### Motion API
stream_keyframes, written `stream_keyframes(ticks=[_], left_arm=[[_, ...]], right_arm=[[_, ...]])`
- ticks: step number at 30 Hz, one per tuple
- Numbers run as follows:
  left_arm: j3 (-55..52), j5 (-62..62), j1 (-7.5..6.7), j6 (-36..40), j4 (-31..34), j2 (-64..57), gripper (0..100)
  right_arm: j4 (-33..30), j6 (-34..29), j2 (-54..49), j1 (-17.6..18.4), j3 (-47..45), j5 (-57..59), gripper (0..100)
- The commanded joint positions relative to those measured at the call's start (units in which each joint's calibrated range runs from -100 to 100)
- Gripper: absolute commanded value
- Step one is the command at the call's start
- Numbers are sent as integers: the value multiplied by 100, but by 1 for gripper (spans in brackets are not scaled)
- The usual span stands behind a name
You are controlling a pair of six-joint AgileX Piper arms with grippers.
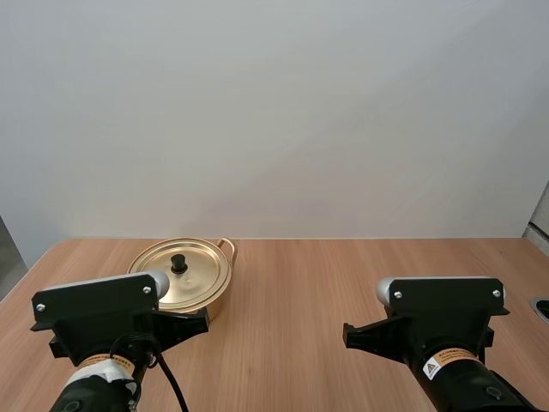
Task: Open the pot, put the car inside, and close it
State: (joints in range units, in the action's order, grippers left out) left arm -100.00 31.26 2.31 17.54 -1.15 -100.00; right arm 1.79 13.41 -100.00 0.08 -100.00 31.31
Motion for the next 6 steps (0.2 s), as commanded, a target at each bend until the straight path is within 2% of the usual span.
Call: stream_keyframes(ticks=[1,6], left_arm=[[0,-1,3,-8,7,0,0],[0,-1,3,-8,7,0,0]], right_arm=[[-1,-1,0,1,0,-7,0],[-1,-1,0,1,0,-7,0]])
